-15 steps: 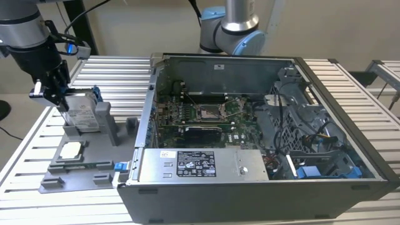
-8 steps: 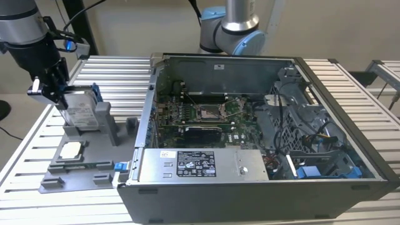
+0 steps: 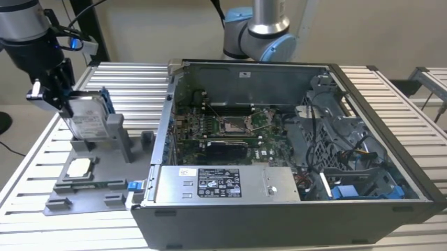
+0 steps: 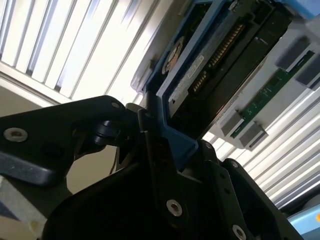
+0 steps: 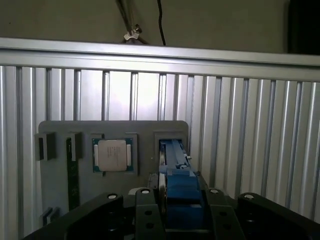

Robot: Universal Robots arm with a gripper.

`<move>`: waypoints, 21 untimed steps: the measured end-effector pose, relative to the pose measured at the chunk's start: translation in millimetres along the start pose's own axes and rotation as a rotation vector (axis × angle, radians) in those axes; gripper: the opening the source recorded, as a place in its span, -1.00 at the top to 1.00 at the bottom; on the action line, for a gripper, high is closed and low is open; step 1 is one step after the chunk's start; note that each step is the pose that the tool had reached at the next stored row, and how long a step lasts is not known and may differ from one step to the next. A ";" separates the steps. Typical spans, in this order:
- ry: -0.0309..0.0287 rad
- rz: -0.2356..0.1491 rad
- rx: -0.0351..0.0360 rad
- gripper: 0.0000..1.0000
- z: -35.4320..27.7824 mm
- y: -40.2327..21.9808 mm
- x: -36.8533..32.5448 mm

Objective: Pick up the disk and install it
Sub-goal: 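Pick up the disk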

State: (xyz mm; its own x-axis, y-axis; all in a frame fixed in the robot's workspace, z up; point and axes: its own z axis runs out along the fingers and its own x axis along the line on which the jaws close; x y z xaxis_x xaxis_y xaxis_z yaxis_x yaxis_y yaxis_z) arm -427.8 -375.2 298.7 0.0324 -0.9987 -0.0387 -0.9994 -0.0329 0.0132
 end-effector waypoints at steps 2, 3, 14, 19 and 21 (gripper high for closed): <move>0.0000 0.000 0.0000 1.00 -3.8 0.1 -0.1; -0.0001 0.000 0.0001 1.00 -5.7 0.1 -0.2; -0.0001 0.000 0.0001 1.00 -30.4 0.4 -1.2; -0.0001 0.000 0.0001 1.00 -40.5 0.5 -1.6; 0.0000 0.000 0.0001 1.00 -43.8 0.6 -1.7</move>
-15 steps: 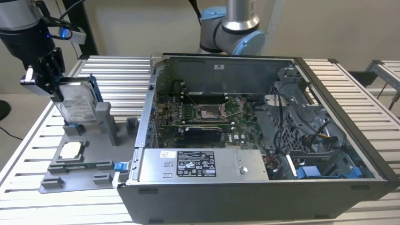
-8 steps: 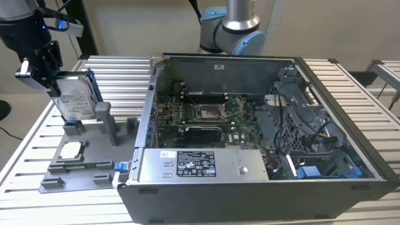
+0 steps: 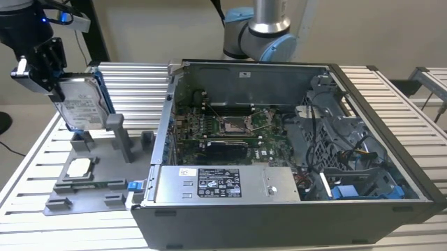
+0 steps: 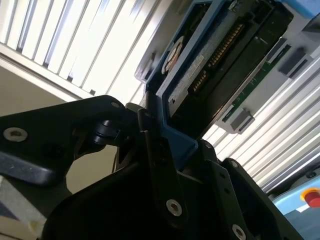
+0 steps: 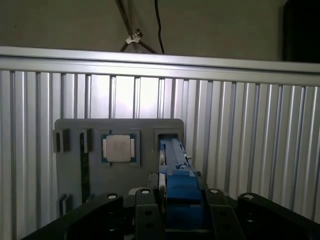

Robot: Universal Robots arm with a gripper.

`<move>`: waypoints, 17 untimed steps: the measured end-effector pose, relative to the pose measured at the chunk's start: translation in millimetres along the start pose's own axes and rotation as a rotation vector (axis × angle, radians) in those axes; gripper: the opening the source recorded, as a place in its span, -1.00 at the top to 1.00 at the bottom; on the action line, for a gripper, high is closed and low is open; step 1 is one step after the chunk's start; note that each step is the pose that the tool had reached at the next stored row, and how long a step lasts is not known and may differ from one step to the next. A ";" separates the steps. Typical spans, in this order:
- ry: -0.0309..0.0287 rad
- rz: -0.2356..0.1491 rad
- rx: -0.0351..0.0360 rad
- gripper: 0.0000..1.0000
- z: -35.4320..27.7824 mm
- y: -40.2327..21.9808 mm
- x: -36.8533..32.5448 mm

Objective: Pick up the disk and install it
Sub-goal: 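Pick up the disk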

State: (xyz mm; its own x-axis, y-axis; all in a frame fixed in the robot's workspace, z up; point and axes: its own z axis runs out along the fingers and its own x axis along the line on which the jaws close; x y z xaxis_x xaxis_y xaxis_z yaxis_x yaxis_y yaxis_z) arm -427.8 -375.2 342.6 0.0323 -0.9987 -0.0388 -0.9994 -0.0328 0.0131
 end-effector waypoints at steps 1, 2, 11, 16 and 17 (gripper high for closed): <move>-0.0001 0.000 0.0001 1.00 -1.5 0.0 -0.1; 0.0000 0.000 0.0000 1.00 -2.8 0.0 -0.1; 0.0000 0.000 0.0000 1.00 -12.5 0.2 -0.5; -0.0001 0.000 0.0001 1.00 -16.7 0.2 -0.6; 0.0000 0.000 0.0000 1.00 -17.4 0.2 -0.7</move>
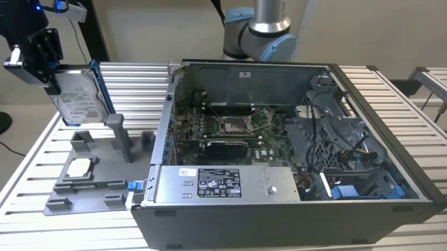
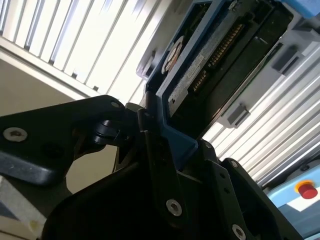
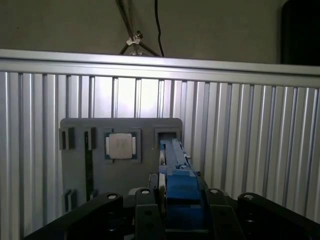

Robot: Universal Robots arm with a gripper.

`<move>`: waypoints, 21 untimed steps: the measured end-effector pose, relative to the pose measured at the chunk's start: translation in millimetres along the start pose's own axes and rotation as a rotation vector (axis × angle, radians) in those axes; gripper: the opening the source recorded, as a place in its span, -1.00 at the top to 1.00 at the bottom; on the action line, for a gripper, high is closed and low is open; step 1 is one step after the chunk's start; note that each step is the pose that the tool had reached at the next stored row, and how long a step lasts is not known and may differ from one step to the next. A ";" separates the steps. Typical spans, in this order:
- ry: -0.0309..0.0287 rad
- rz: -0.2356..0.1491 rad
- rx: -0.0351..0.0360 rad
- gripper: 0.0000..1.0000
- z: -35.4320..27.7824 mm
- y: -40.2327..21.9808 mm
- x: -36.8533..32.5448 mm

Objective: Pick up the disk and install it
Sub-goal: 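Pick up the disk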

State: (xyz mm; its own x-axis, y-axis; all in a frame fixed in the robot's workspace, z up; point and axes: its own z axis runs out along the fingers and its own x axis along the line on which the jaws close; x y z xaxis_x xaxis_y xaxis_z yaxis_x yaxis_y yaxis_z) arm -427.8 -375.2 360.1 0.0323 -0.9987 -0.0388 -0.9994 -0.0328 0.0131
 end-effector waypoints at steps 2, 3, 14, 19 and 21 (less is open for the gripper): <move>0.0000 0.000 -0.0001 1.00 -1.5 0.0 -0.1; 0.0000 0.000 0.0000 1.00 -2.2 0.0 -0.1; 0.0000 0.000 -0.0001 1.00 -9.1 0.1 -0.4; 0.0000 0.000 0.0000 1.00 -13.5 0.2 -0.5; 0.0000 0.000 0.0000 1.00 -15.2 0.2 -0.6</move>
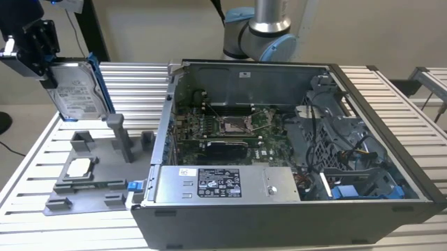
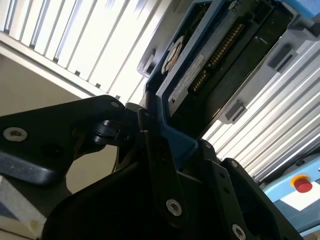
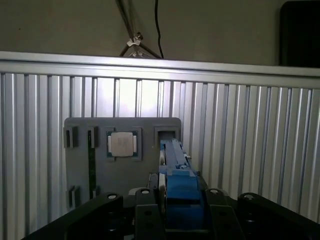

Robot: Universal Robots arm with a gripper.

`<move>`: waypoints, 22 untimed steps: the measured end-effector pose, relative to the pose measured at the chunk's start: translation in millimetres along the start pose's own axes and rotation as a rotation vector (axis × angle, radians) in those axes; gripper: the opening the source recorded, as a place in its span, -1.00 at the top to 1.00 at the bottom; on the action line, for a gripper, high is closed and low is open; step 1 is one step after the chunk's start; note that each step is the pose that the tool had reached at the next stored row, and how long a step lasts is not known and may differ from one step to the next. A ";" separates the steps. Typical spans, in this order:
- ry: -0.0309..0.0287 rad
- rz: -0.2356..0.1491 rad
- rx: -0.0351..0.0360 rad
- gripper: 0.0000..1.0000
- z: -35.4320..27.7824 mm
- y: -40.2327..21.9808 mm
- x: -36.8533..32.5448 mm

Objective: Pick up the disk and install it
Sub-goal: 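Pick up the disk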

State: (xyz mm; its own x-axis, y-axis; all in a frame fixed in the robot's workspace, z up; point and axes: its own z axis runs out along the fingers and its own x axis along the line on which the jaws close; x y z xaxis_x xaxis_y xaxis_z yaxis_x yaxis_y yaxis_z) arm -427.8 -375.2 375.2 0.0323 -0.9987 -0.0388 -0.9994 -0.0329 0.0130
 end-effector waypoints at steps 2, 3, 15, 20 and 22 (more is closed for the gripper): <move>0.0000 0.000 0.0000 1.00 -1.5 0.0 -0.1; -0.0001 0.000 0.0001 1.00 -2.2 0.0 -0.1; 0.0000 0.000 -0.0001 1.00 -13.5 0.2 -0.5; 0.0000 0.000 -0.0001 1.00 -19.5 0.2 -0.8; 0.0000 0.000 -0.0001 1.00 -22.8 0.2 -0.8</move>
State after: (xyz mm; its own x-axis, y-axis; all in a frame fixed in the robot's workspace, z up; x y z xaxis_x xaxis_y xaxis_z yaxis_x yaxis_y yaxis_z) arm -427.8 -375.2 398.0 0.0324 -0.9987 -0.0388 -0.9994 -0.0330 0.0131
